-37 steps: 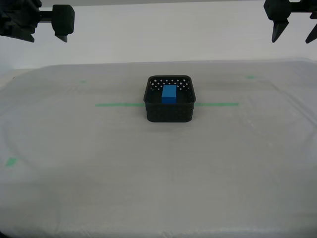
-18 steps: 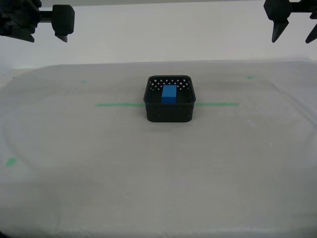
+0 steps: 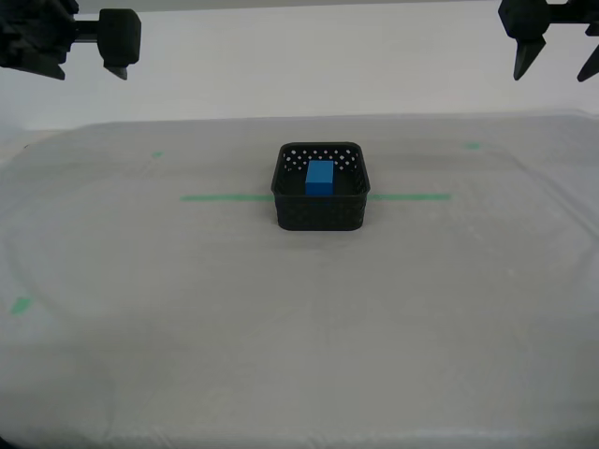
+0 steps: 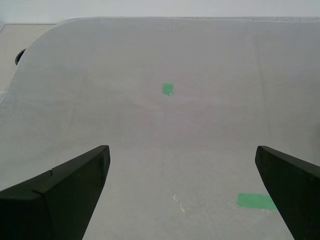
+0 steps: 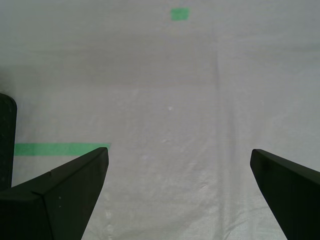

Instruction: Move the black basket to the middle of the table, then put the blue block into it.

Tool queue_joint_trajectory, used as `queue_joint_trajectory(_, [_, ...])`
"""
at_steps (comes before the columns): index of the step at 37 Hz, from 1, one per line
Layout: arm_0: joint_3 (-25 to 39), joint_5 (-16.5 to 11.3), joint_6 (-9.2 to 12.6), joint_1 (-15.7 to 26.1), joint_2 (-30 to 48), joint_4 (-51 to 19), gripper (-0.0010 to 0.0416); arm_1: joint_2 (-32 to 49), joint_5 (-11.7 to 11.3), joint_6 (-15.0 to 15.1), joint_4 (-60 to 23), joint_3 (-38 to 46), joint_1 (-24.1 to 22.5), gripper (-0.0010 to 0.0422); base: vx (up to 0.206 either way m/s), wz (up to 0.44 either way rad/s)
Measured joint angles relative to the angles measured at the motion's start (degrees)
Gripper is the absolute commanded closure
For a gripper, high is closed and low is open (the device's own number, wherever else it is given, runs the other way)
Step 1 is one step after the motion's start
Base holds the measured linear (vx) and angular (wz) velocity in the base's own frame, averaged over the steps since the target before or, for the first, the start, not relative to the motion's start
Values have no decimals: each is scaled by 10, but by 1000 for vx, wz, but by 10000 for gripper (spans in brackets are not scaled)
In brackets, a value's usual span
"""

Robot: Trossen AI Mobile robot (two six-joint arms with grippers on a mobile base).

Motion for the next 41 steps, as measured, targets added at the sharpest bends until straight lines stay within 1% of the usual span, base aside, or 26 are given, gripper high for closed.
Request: queue_joint_trajectory(41, [0, 0, 0, 0, 0, 0, 7, 0, 0, 0, 0, 0, 0, 12, 0, 0])
